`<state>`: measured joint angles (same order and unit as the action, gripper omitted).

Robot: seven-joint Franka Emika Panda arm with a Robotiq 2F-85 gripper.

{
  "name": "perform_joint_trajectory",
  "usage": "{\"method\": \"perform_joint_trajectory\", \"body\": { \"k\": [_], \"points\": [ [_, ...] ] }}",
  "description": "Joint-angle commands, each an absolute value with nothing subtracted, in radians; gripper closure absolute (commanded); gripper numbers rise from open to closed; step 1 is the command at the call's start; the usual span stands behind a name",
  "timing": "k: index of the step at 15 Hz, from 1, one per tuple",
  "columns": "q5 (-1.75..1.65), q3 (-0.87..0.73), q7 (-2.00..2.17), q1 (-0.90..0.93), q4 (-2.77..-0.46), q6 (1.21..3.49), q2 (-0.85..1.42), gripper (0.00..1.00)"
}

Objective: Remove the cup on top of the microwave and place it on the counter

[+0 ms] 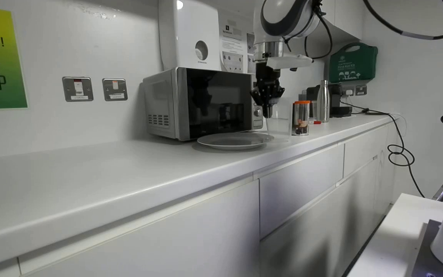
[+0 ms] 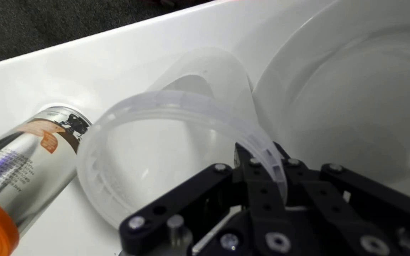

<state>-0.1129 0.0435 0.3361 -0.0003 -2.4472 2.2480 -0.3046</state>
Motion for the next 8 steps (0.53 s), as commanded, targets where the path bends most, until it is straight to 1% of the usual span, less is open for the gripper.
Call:
{"method": "perform_joint_trajectory", "body": {
  "k": [1, 8],
  "points": [
    [-0.108, 0.063, 0.352, -0.01, -2.502, 2.306, -0.348, 0.99],
    [-0.173, 0.089, 0.371, -0.026, -2.532, 2.335, -0.37, 0.99]
  ]
}}
